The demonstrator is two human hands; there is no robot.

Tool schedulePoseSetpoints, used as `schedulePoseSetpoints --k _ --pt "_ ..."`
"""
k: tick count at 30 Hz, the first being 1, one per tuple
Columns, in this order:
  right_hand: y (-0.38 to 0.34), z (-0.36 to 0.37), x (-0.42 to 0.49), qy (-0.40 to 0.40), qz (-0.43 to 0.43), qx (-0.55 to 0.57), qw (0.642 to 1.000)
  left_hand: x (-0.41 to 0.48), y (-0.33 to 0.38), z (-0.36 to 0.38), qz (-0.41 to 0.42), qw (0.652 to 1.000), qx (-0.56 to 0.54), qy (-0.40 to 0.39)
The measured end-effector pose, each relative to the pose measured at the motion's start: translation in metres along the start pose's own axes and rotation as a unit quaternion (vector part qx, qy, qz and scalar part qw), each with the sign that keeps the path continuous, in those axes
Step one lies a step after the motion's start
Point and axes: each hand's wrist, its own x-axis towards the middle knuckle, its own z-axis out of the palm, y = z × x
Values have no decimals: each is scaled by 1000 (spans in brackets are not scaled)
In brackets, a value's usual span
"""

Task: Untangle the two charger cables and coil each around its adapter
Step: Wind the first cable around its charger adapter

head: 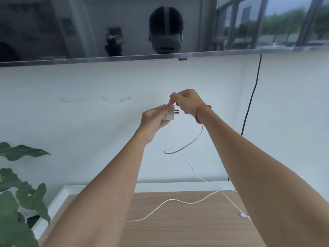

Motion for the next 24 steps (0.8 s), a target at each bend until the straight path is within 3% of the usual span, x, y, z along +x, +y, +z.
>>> schedulePoseSetpoints --k 7,13,17,20,22,24 --pt "-4 7 5 11 -16 -18 1000 -1 4 0 38 997 65 -31" --pt "13 6 17 60 -45 18 997 -3 16 -3 42 998 35 -32" --pt "18 14 15 67 -20 118 991 -1 21 -3 48 998 37 -30" --pt "22 17 15 64 61 181 979 0 26 -3 40 998 39 -34" --pt "27 20 15 10 132 301 944 -1 31 -2 27 998 17 -53" --pt "33 26 15 -11 145 383 912 0 36 0 20 997 4 -73"
